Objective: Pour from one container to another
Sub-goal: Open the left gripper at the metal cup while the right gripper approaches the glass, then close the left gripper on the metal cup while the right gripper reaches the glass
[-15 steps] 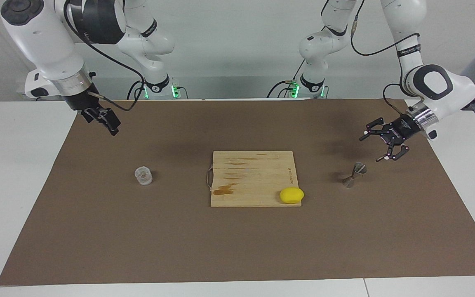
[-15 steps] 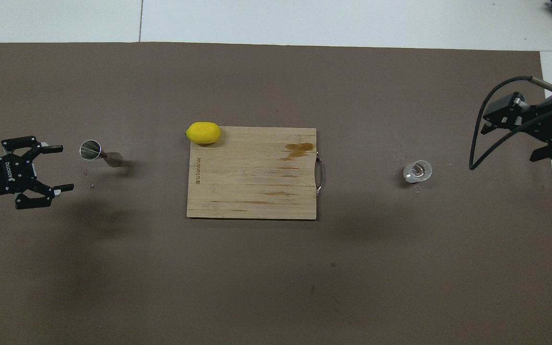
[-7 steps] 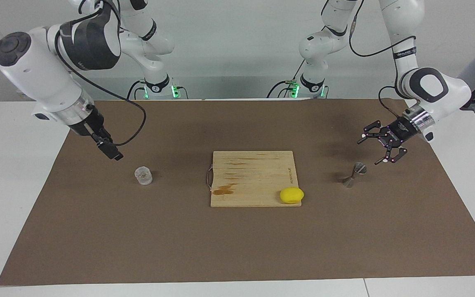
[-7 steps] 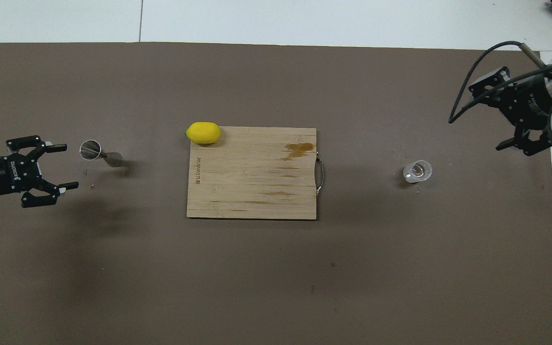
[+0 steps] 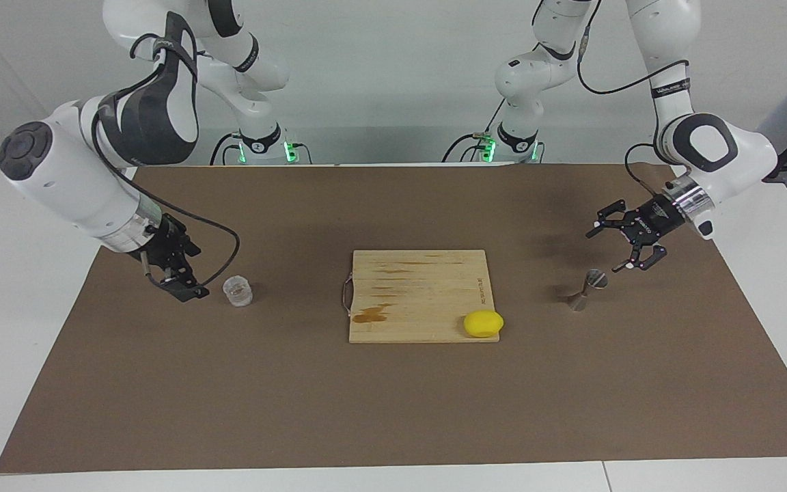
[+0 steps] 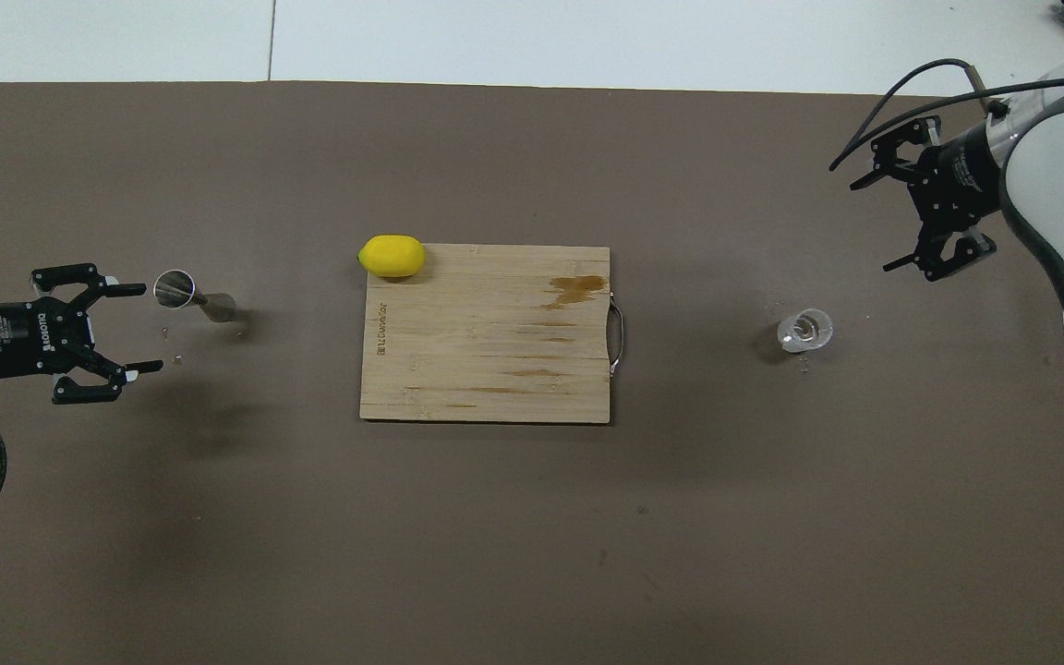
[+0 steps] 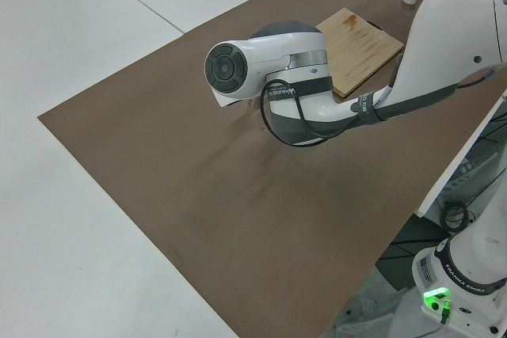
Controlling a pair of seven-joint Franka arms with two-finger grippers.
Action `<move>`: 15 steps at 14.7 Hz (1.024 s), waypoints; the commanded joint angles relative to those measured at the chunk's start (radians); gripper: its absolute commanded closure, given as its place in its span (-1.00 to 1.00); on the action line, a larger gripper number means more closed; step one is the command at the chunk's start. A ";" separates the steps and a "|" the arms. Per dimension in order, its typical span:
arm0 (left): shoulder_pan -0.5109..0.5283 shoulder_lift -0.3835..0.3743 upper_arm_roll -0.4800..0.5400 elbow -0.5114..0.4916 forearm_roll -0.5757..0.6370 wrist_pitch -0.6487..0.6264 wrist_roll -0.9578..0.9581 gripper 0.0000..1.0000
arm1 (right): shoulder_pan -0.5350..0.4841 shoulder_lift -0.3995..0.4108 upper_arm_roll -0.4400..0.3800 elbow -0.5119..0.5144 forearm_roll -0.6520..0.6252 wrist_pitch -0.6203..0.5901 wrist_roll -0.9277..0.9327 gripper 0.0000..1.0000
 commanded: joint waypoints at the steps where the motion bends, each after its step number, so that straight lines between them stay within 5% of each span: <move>1: -0.009 0.029 0.010 0.011 0.010 -0.020 0.052 -1.00 | -0.030 -0.022 0.008 -0.093 0.053 0.061 0.017 -1.00; 8: -0.008 0.147 0.010 0.148 -0.030 -0.039 0.053 -1.00 | -0.054 -0.122 0.008 -0.343 0.093 0.217 -0.011 -1.00; 15: -0.023 0.174 0.011 0.154 -0.091 -0.004 0.056 -1.00 | -0.097 -0.114 0.008 -0.418 0.174 0.246 -0.097 -1.00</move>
